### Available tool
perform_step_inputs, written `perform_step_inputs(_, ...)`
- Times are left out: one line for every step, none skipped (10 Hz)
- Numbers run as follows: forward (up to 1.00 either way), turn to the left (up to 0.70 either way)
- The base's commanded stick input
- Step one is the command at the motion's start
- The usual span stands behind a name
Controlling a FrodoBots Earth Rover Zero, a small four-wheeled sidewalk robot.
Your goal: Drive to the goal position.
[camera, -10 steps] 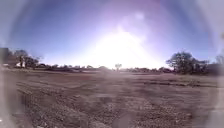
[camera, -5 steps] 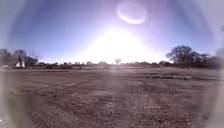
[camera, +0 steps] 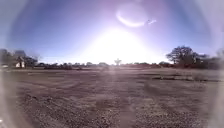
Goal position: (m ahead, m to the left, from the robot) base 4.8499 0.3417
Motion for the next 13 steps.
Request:
perform_step_inputs(0.50, 0.00)
perform_step_inputs(0.50, 0.00)
perform_step_inputs(0.50, 0.00)
perform_step_inputs(0.50, 0.00)
perform_step_inputs(0.50, 0.00)
perform_step_inputs(0.50, 0.00)
perform_step_inputs(0.50, 0.00)
perform_step_inputs(0.50, 0.00)
perform_step_inputs(0.50, 0.00)
perform_step_inputs(0.50, 0.00)
perform_step_inputs(0.50, 0.00)
perform_step_inputs(0.50, 0.00)
perform_step_inputs(0.50, 0.00)
